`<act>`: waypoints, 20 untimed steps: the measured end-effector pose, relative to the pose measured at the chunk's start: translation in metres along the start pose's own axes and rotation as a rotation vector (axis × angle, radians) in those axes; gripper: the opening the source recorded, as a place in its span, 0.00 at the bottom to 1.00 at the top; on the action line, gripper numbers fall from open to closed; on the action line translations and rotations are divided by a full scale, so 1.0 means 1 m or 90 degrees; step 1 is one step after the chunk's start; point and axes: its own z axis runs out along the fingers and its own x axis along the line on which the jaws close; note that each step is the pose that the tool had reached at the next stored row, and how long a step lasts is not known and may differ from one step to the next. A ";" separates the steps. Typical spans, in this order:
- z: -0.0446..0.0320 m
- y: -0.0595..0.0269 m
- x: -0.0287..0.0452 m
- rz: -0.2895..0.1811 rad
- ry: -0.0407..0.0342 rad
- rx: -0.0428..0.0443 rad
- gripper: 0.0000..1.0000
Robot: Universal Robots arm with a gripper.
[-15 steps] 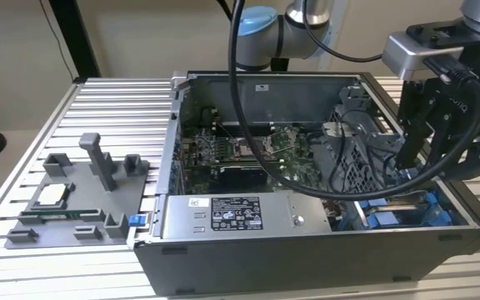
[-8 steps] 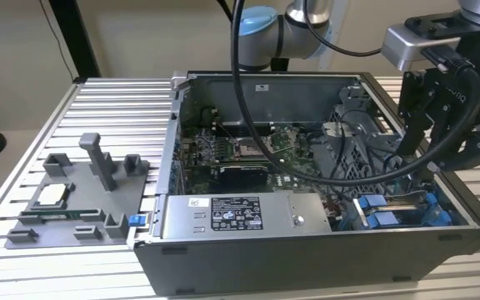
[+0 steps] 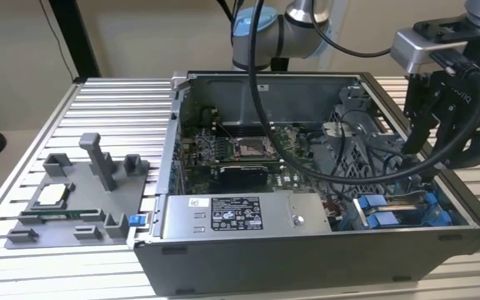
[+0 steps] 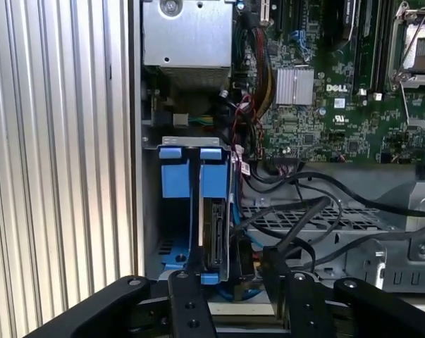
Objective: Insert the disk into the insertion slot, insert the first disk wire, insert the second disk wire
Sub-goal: 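Insert the disk into the insertion slot, then insert the first disk wire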
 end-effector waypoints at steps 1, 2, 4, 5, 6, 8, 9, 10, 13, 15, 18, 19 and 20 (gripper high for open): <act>0.0005 -0.0008 -0.0001 0.000 -0.0009 -0.0009 1.00; 0.0007 -0.0015 -0.0001 0.000 -0.0021 -0.0016 1.00; 0.0010 -0.0017 -0.0002 0.000 -0.0056 -0.0068 1.00; 0.0009 -0.0017 -0.0002 0.000 -0.0062 -0.0138 1.00; 0.0009 -0.0017 -0.0002 0.000 -0.0063 -0.0216 1.00; 0.0014 -0.0019 -0.0003 -0.001 -0.0069 -0.0306 1.00; 0.0017 -0.0020 -0.0003 -0.002 -0.0073 -0.0306 1.00; 0.0020 -0.0020 -0.0002 -0.002 -0.0077 -0.0307 1.00; 0.0031 -0.0020 -0.0004 -0.003 -0.0086 -0.0307 1.00; 0.0031 -0.0020 -0.0004 -0.003 -0.0093 -0.0306 0.00; 0.0033 -0.0021 -0.0005 -0.003 -0.0125 -0.0300 0.00; 0.0033 -0.0020 -0.0005 -0.003 -0.0139 -0.0300 0.00; 0.0034 -0.0020 -0.0005 -0.003 -0.0153 -0.0299 0.00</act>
